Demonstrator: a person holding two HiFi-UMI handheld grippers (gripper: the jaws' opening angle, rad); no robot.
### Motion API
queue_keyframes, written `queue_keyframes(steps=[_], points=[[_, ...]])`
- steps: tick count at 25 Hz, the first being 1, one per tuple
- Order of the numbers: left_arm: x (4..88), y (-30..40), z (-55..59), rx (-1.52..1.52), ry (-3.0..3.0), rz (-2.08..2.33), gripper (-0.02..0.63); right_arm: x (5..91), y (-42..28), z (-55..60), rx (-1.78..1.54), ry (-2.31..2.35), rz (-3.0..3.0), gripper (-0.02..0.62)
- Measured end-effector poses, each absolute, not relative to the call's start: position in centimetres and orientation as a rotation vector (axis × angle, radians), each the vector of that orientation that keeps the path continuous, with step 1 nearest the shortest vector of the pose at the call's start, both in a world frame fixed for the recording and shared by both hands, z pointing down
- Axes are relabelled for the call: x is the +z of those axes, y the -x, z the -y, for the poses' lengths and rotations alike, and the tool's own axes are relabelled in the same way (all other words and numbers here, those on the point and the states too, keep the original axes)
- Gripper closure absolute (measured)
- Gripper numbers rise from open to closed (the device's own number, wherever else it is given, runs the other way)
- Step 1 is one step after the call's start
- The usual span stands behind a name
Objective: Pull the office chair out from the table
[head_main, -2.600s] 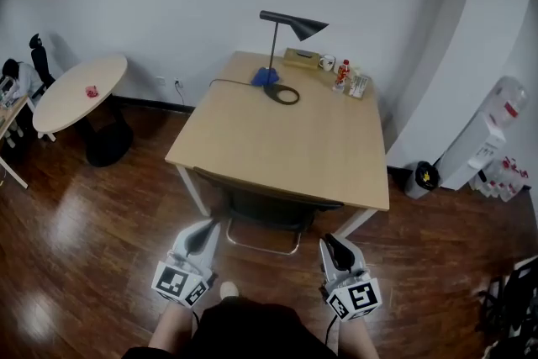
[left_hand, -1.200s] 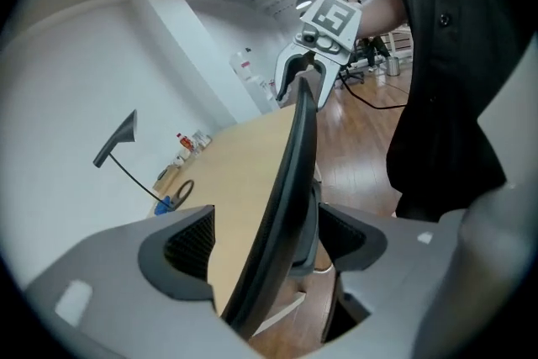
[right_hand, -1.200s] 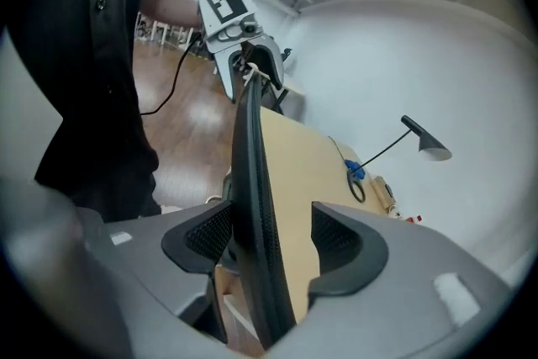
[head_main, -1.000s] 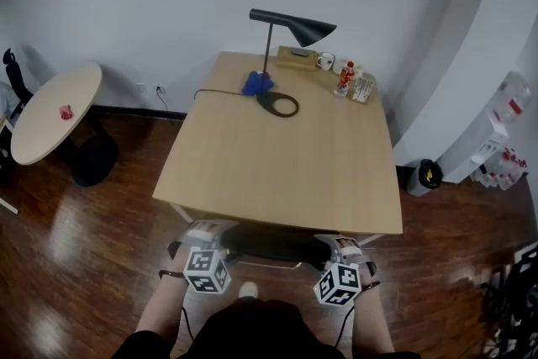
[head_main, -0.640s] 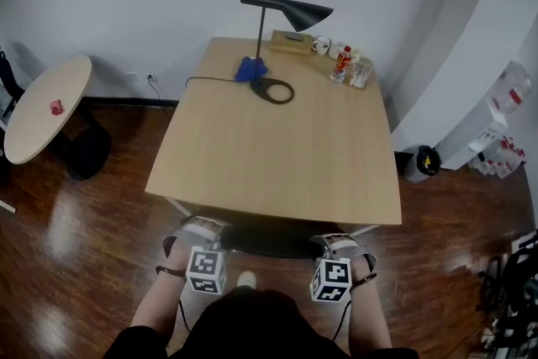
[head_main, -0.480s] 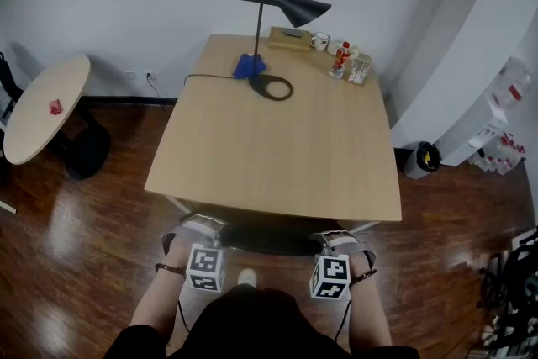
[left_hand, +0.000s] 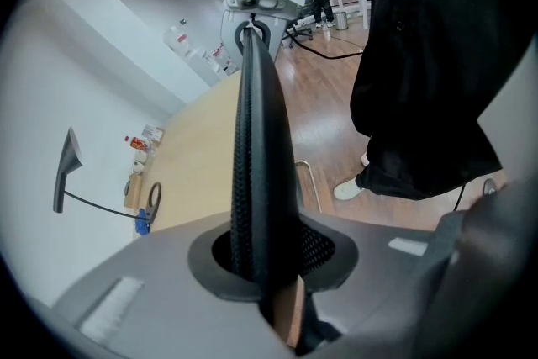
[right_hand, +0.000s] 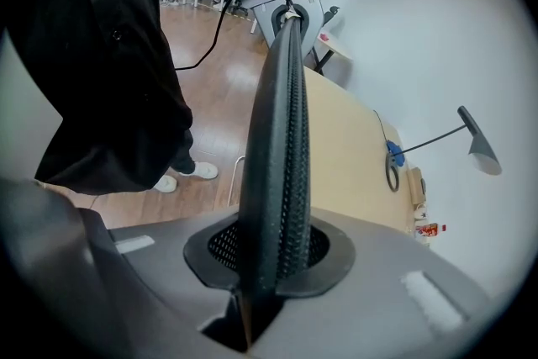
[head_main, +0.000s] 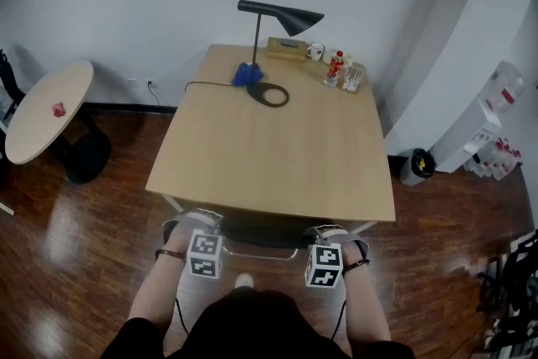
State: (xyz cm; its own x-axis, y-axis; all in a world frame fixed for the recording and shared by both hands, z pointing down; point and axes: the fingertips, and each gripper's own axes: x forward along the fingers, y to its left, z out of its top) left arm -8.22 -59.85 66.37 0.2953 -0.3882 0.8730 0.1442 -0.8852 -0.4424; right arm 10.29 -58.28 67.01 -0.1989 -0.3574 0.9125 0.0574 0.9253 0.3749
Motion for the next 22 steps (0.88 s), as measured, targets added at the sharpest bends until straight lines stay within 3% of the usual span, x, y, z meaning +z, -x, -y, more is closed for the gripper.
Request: queue_keyframes(steps=[8, 22], points=[[66.4, 7.9, 58.4, -1.666, 2.122, -0.198, 0.557, 66.9, -10.5, 56.5, -0.317, -0.203, 1.724, 0.552], [66.1, 8.4, 51.4, -1.688, 2.142, -0.192, 0.552, 66.4, -10.2, 49.7, -0.285, -0.168, 1.749, 0.543]])
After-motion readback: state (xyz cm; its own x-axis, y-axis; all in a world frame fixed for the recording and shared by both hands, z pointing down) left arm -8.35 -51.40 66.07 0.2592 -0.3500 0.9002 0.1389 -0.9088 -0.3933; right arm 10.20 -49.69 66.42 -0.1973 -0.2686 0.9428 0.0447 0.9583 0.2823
